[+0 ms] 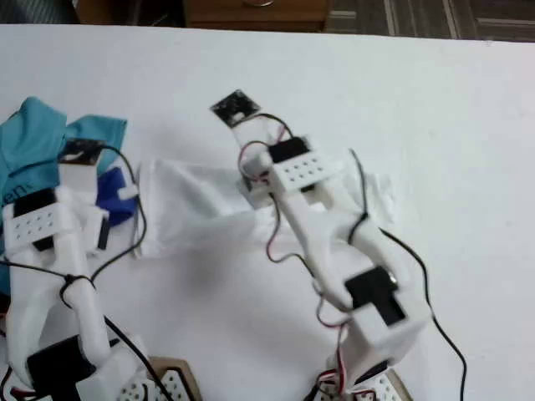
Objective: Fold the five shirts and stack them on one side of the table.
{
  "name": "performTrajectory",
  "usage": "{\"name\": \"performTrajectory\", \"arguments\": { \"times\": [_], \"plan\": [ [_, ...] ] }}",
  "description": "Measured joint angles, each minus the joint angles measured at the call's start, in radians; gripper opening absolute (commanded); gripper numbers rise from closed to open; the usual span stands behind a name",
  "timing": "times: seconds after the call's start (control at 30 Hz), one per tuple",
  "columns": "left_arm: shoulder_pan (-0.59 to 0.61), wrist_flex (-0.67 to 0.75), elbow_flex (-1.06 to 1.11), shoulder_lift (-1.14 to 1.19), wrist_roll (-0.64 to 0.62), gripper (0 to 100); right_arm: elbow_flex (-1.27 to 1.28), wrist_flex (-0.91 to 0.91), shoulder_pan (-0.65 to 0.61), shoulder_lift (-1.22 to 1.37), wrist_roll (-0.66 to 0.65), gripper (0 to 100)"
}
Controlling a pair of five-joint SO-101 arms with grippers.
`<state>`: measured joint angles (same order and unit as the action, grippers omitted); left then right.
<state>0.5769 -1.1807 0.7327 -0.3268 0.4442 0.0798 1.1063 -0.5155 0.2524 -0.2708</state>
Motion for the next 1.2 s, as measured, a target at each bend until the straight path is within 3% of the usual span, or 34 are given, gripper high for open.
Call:
{"name": "performTrajectory", "arguments": {
  "times": [0.17, 0.6, 1.2],
  "plan": [
    [0.043, 0.0, 0.0, 0.0, 0.014, 3, -0.058, 0.023, -0.035, 0.147, 0.009, 1.9],
    [0.041, 0.037, 0.0, 0.0, 0.018, 3, -0.064, 0.311, -0.084, 0.153, -0.003, 1.9],
    [0.117, 0.02, 0.0, 0.0, 0.02, 3, -0.029, 0.181, -0.196, 0.064, -0.031, 1.9]
  ]
}}
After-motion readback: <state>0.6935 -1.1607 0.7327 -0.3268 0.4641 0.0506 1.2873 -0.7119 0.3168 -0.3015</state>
